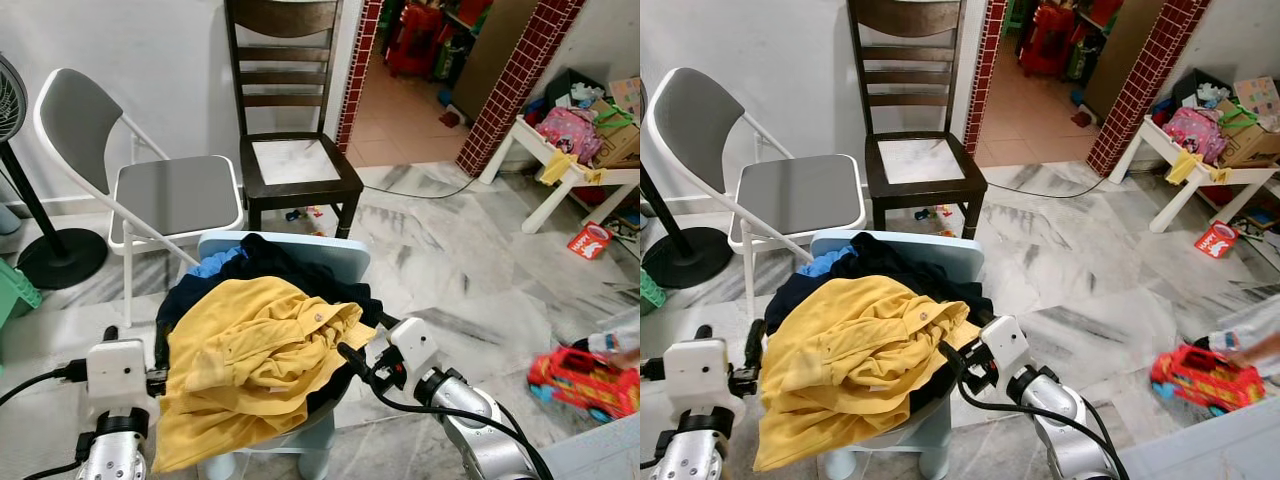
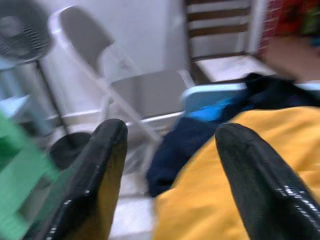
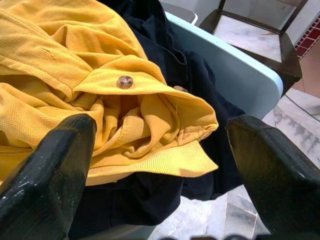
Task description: Hang hanger
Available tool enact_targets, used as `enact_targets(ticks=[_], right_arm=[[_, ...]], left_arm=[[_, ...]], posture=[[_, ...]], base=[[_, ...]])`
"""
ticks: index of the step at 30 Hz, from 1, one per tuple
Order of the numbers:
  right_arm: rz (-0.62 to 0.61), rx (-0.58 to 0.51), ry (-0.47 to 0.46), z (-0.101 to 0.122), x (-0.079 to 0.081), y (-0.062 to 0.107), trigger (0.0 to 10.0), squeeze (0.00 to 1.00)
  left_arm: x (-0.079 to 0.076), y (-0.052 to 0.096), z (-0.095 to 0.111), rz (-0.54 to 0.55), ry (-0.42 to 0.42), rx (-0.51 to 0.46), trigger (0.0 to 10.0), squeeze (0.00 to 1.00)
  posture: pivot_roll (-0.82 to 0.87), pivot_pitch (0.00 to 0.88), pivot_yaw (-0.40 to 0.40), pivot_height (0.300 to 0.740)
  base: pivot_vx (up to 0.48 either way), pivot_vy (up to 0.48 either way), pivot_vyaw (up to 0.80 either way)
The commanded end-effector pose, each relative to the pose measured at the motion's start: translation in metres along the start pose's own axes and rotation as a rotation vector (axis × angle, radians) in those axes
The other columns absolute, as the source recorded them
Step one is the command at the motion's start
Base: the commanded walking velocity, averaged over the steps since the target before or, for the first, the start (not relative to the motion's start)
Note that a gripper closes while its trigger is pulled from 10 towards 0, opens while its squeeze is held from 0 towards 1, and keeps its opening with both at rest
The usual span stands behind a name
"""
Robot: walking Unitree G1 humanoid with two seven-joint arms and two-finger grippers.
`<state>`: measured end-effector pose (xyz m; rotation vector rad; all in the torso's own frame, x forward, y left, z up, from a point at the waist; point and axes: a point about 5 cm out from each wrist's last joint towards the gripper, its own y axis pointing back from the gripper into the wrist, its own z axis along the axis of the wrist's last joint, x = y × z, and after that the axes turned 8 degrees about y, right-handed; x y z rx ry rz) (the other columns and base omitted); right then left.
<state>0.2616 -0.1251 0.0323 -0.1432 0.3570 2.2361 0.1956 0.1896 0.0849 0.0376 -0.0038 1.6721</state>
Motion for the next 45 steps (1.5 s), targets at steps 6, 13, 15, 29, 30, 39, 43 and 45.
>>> enact_targets(ticks=[6, 13, 15, 29, 30, 39, 43, 45], right_arm=[[-0.009, -0.003, 0.015, 0.001, -0.005, 0.0, 10.0, 0.0], [-0.006, -0.004, 0.021, 0.001, -0.004, 0.0, 10.0, 0.0], [-0.006, -0.004, 0.023, 0.001, -0.005, 0.0, 10.0, 0.0], [-0.006, -0.005, 0.03, 0.001, -0.005, 0.001, 10.0, 0.0], [-0.006, -0.005, 0.03, 0.002, -0.005, 0.001, 10.0, 0.0], [-0.008, -0.005, 0.027, 0.001, -0.003, 0.001, 10.0, 0.0], [-0.014, -0.003, 0.026, 0.0, -0.003, 0.001, 10.0, 0.0], [-0.017, -0.001, 0.025, -0.001, -0.004, 0.001, 10.0, 0.0]], left_arm=[[-0.033, 0.003, 0.0, -0.178, 0.025, 0.025, 10.0, 1.0], [-0.044, 0.003, -0.013, -0.23, 0.06, 0.124, 10.0, 1.0], [-0.046, 0.004, -0.017, -0.231, 0.078, 0.153, 10.0, 1.0], [-0.05, 0.002, -0.038, -0.252, 0.155, 0.287, 10.0, 0.0], [-0.051, 0.002, -0.04, -0.259, 0.165, 0.3, 10.0, 0.0], [-0.043, -0.011, -0.05, -0.265, 0.176, 0.356, 0.0, 0.0], [-0.035, -0.013, -0.05, -0.255, 0.173, 0.371, 0.0, 0.0], [-0.032, -0.011, -0.053, -0.258, 0.166, 0.388, 0.0, 0.0]], posture=[[0.12, 0.052, -0.121, 0.74], [0.11, 0.051, -0.118, 0.74], [0.11, 0.05, -0.118, 0.74], [0.11, 0.046, -0.12, 0.74], [0.11, 0.045, -0.118, 0.74], [0.1, 0.048, -0.113, 0.74], [0.1, 0.048, -0.108, 0.74], [0.1, 0.048, -0.106, 0.74]], base=[[0.0, 0.0, 0.0], [0.0, 0.0, 0.0], [0.0, 0.0, 0.0], [0.0, 0.0, 0.0], [0.0, 0.0, 0.0], [0.0, 0.0, 0.0], [0.0, 0.0, 0.0], [0.0, 0.0, 0.0]])
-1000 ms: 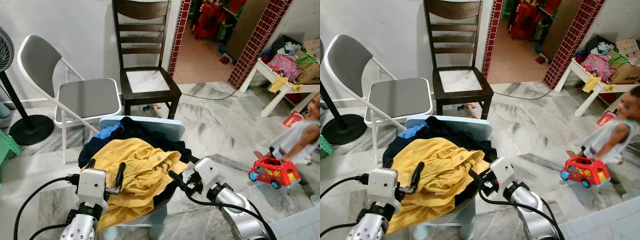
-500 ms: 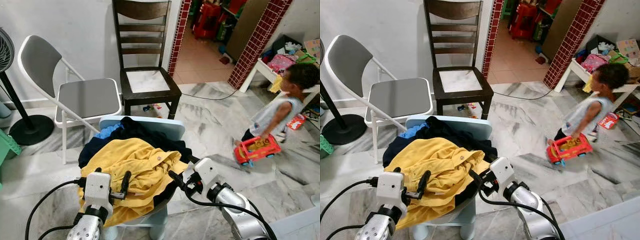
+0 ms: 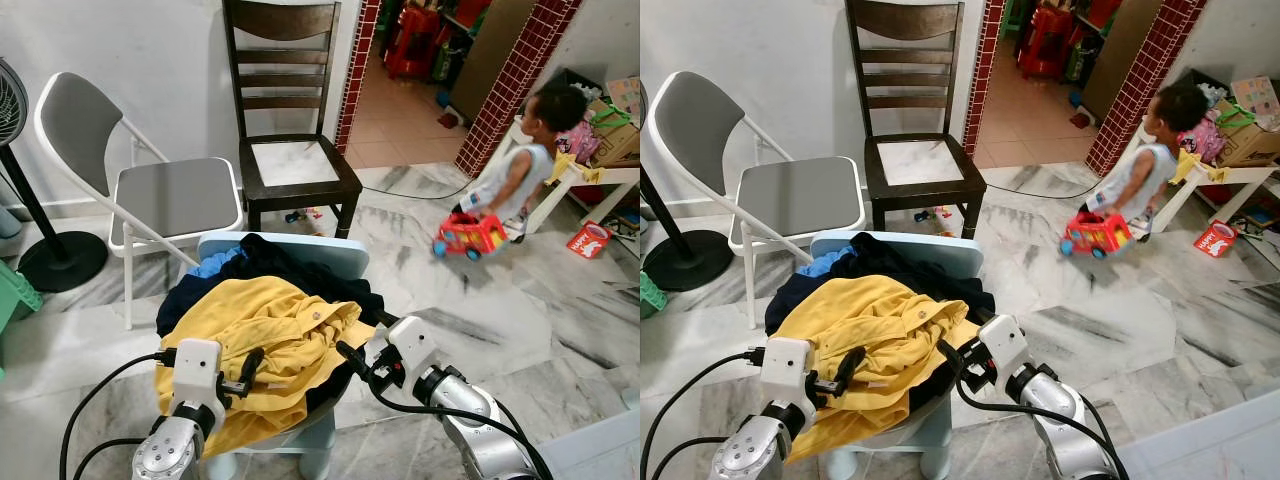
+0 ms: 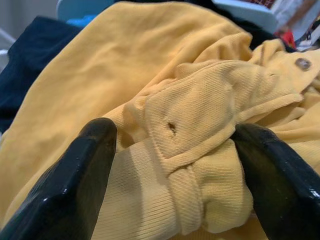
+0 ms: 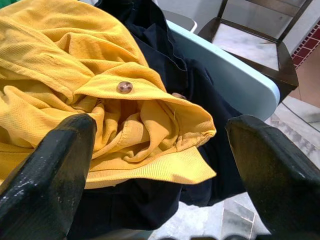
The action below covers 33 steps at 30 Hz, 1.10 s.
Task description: Hang hanger
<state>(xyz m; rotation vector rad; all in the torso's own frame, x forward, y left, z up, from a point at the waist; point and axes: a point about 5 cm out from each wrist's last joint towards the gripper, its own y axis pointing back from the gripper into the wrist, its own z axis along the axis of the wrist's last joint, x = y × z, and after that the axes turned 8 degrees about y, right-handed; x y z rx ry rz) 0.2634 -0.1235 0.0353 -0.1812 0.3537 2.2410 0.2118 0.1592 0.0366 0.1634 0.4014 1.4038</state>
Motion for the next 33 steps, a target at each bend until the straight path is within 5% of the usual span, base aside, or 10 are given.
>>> enact_targets(ticks=[1, 33], right_arm=[[-0.019, 0.016, -0.001, -0.004, -0.003, 0.003, 10.0, 0.0], [-0.026, 0.017, 0.0, -0.004, -0.003, 0.002, 10.0, 0.0]], left_arm=[[0.003, 0.003, -0.008, 0.003, 0.006, 0.042, 0.0, 0.0], [0.031, 0.011, -0.011, 0.189, -0.071, 0.079, 0.0, 0.0]], posture=[[0.1, 0.048, -0.106, 0.74], [0.11, 0.053, -0.111, 0.74]], base=[[0.0, 0.0, 0.0], [0.0, 0.0, 0.0]])
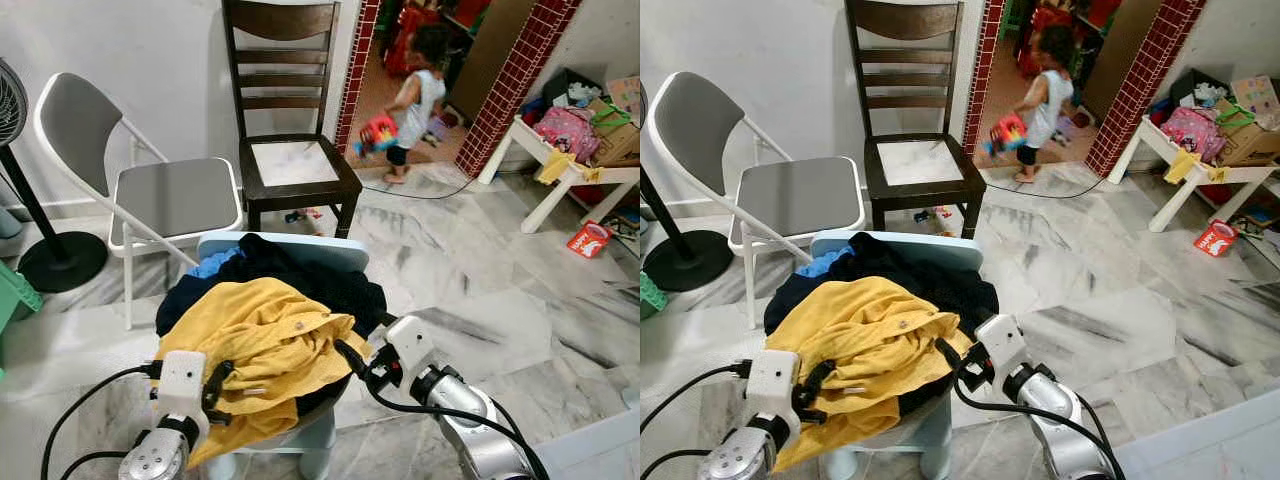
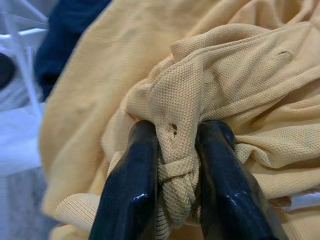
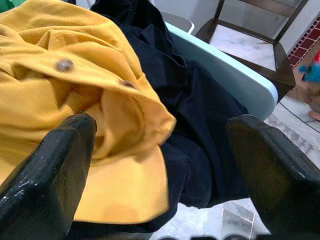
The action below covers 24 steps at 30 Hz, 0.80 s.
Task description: Hang hanger
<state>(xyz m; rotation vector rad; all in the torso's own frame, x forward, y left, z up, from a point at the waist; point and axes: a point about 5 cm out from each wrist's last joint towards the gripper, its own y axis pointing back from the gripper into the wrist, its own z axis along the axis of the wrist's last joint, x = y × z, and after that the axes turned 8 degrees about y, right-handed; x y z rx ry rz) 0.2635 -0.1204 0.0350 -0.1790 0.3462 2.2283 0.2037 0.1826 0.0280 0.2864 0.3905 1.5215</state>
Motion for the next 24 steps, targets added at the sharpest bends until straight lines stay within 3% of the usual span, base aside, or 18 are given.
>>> enact_targets(ticks=[1, 10, 14, 18, 24], right_arm=[[-0.012, 0.02, 0.005, -0.005, -0.005, 0.004, 10.0, 0.0], [-0.014, 0.023, -0.001, -0.005, -0.005, 0.004, 10.0, 0.0], [-0.013, 0.027, -0.004, -0.006, -0.005, 0.004, 10.0, 0.0], [-0.005, 0.024, -0.005, -0.005, -0.004, 0.001, 10.0, 0.0], [0.0, 0.02, -0.006, -0.003, -0.005, -0.003, 10.0, 0.0]], left_arm=[[0.01, 0.002, -0.003, 0.058, -0.018, 0.02, 0.0, 0.0], [0.027, 0.006, 0.009, 0.17, -0.086, -0.038, 0.0, 0.0], [0.046, 0.014, 0.036, 0.309, -0.13, -0.177, 0.0, 0.0], [0.057, 0.018, 0.058, 0.359, -0.159, -0.269, 0.0, 0.0], [0.062, 0.02, 0.084, 0.386, -0.173, -0.367, 0.0, 0.0]], posture=[[0.11, 0.053, -0.111, 0.74], [0.12, 0.053, -0.11, 0.74], [0.13, 0.052, -0.115, 0.74], [0.14, 0.052, -0.122, 0.74], [0.14, 0.048, -0.127, 0.74]], base=[[0.0, 0.0, 0.0], [0.0, 0.0, 0.0], [0.0, 0.0, 0.0], [0.0, 0.0, 0.0], [0.0, 0.0, 0.0]])
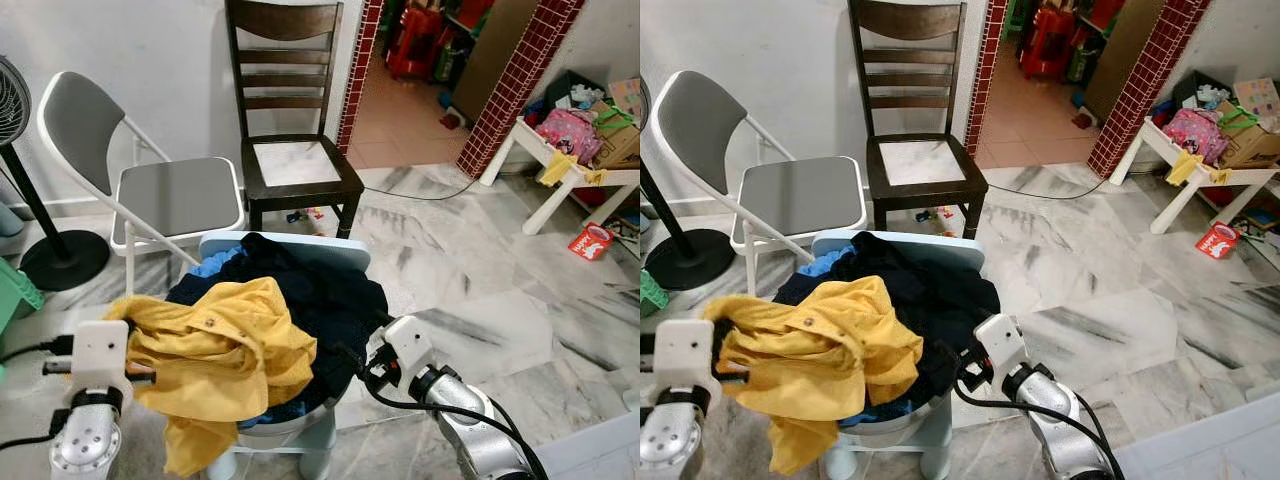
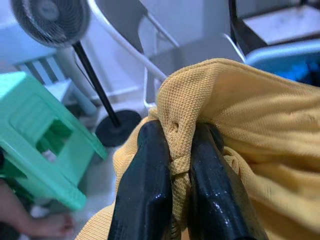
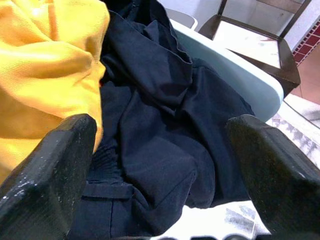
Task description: Hang hanger
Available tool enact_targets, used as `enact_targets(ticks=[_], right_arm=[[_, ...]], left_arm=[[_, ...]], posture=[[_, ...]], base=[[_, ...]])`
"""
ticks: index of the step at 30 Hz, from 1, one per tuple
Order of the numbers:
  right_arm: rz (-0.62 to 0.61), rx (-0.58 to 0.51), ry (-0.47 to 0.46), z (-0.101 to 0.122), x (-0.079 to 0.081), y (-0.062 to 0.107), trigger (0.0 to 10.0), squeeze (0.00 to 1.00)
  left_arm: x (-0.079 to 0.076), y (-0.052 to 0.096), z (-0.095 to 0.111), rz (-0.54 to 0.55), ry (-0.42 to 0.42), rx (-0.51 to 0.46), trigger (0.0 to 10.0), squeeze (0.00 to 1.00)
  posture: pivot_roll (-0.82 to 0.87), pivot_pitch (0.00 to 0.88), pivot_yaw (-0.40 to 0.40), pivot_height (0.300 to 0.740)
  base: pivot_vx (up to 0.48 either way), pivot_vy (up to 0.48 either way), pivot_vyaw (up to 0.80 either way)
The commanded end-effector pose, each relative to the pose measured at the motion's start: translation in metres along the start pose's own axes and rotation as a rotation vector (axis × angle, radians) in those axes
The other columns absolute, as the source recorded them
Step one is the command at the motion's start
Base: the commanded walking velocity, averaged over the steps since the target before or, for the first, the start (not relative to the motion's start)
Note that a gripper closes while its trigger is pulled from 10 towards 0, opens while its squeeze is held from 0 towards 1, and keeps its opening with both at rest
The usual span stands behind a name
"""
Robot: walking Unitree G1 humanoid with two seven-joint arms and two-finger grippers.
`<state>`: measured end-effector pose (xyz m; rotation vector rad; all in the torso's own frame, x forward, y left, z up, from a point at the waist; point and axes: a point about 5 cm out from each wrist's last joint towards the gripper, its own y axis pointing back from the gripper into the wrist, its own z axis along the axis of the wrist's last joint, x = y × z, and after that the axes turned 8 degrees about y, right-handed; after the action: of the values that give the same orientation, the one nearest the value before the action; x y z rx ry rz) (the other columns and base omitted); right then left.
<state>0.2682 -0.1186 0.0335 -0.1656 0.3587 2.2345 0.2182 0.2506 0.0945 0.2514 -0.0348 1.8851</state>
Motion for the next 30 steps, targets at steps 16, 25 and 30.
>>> enact_targets(ticks=[16, 25, 30], right_arm=[[-0.225, 0.058, -0.329, 0.003, -0.027, -0.017, 10.0, 0.0], [-0.362, 0.065, -0.322, 0.025, -0.041, -0.029, 10.0, 0.0], [-0.328, -0.096, -0.338, 0.045, -0.046, -0.026, 10.0, 0.0]], left_arm=[[-0.045, -0.004, 0.118, -0.178, 0.238, -0.389, 0.0, 0.0], [-0.041, 0.003, 0.112, -0.117, 0.259, -0.358, 0.0, 0.0], [-0.04, 0.022, 0.055, -0.088, 0.262, -0.129, 0.0, 0.0]], posture=[[0.16, 0.027, -0.119, 0.74], [0.15, 0.01, -0.103, 0.74], [0.15, 0.0, -0.089, 0.74]], base=[[0.0, 0.0, 0.0], [0.0, 0.0, 0.0], [0.0, 0.0, 0.0]])
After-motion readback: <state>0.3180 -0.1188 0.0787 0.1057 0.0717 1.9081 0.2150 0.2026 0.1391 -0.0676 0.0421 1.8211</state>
